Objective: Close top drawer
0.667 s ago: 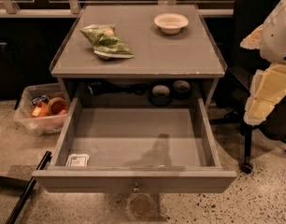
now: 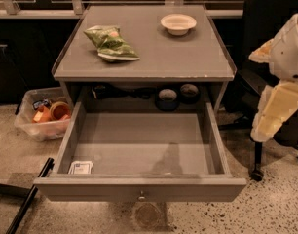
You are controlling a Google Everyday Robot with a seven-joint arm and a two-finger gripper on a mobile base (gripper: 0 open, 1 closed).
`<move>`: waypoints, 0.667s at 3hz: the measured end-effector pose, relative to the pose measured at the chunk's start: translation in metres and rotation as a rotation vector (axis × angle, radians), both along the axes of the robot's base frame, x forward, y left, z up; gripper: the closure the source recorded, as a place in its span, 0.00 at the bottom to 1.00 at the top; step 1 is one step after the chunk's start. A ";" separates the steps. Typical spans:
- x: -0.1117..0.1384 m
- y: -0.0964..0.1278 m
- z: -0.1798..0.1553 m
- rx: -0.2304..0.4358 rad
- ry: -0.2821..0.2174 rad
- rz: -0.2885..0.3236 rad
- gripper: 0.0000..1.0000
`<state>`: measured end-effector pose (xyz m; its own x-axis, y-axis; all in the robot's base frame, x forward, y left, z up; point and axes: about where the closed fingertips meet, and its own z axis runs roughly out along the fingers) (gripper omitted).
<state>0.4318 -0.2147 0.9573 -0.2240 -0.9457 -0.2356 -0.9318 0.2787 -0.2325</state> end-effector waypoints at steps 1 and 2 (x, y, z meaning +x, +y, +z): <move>-0.022 0.012 -0.038 0.068 0.028 0.009 0.00; -0.055 0.031 -0.091 0.158 0.082 0.014 0.00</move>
Offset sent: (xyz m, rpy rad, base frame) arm -0.1042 0.0533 -0.1796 0.2782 0.2022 0.0108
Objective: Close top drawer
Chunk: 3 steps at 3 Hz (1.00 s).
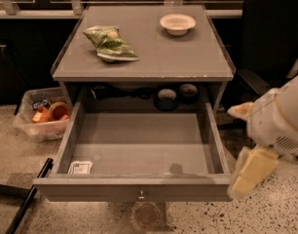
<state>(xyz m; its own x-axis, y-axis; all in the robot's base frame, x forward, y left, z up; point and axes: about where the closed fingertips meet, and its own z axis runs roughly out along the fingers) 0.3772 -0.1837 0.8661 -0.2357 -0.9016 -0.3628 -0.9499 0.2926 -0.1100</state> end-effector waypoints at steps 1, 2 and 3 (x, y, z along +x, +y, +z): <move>-0.036 0.020 -0.058 0.085 0.077 -0.004 0.19; -0.067 0.040 -0.112 0.147 0.157 -0.006 0.42; -0.078 0.057 -0.159 0.185 0.214 -0.007 0.65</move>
Offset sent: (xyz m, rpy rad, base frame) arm -0.1028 0.0632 -0.1774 0.2242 0.2542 -0.0123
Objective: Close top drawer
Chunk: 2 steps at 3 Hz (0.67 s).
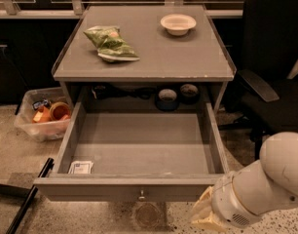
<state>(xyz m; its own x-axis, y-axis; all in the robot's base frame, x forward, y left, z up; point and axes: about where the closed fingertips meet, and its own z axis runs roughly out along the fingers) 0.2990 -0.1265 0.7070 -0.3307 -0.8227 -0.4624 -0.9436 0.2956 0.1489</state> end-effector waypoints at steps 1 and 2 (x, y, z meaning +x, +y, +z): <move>0.006 0.011 -0.038 0.019 0.022 -0.010 0.89; 0.025 0.018 -0.062 0.023 0.007 -0.019 1.00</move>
Offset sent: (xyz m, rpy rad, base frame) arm 0.0506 0.0255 -0.0932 0.0345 -0.0092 -0.0338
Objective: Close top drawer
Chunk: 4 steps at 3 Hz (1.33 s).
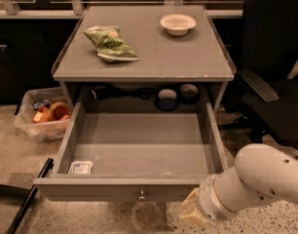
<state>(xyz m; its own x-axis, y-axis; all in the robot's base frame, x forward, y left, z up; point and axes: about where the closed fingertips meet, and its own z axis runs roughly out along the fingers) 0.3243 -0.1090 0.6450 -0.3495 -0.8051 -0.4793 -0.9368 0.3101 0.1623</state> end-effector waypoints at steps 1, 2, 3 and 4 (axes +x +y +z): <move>0.024 0.010 -0.013 0.005 -0.030 0.013 0.81; 0.047 0.019 -0.014 0.005 -0.064 0.037 0.58; 0.047 0.020 -0.014 0.005 -0.064 0.037 0.35; 0.061 0.025 -0.009 0.001 -0.085 0.049 0.11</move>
Offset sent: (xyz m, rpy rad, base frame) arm 0.0834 0.0325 -0.0166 0.0089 -0.1103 0.0677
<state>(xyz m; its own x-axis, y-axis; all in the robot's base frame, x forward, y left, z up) 0.3856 -0.0840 0.6356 -0.2675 -0.8196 -0.5066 -0.9613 0.2633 0.0816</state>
